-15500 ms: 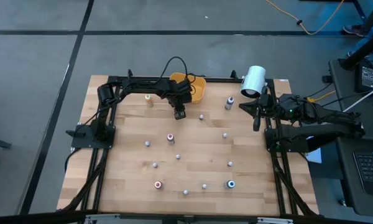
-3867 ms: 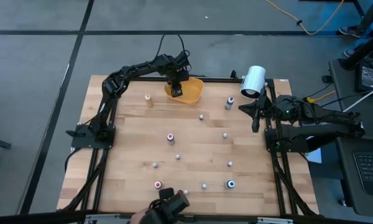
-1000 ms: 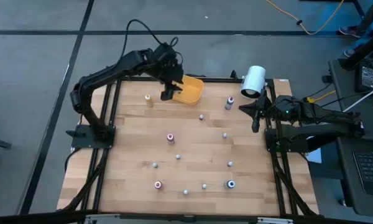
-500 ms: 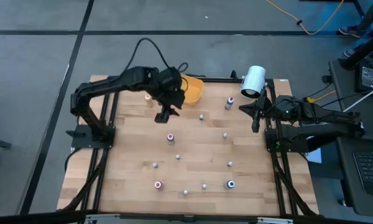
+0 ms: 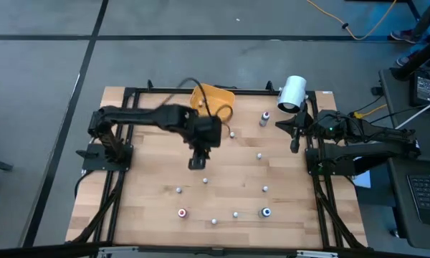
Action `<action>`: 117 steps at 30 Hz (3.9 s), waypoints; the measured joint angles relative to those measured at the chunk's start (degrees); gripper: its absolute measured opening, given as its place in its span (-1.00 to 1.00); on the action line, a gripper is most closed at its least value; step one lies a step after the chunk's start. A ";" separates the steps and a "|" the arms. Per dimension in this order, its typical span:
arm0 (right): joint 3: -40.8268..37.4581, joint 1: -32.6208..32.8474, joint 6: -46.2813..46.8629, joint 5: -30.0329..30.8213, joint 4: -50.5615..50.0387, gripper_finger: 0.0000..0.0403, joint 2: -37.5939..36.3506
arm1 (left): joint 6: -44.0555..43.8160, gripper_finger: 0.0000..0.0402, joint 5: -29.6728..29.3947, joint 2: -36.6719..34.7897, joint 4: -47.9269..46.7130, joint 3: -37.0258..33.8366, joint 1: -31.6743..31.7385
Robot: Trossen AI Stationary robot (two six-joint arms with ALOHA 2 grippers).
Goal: Pick & Place food coloring
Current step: Put the top small pink food coloring bottle into the bin
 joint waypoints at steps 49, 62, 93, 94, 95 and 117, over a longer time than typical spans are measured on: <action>0.02 -0.02 -1.82 -0.58 -2.19 -0.85 -0.01 | -14.30 -0.03 -8.60 9.55 24.36 -25.01 -10.46; 0.02 0.00 -1.96 -0.58 -2.38 -0.85 0.01 | -14.31 -0.04 -9.20 9.60 27.72 -26.65 -10.46; 0.02 -0.01 -2.31 -0.49 -2.79 -0.85 0.00 | -14.21 -0.04 -11.56 11.19 26.10 -26.86 -11.16; 0.02 -0.01 -2.31 -0.49 -2.93 -0.85 -0.01 | -14.21 -0.04 -11.55 11.19 26.10 -26.86 -11.15; 0.02 0.00 -2.33 -0.49 -3.03 -0.85 -0.01 | -14.21 -0.04 -11.55 11.25 26.23 -26.99 -11.16; 0.02 -0.02 -2.28 -0.47 -3.06 -0.85 0.01 | -16.18 -0.25 -11.63 11.72 25.99 -27.26 -12.43</action>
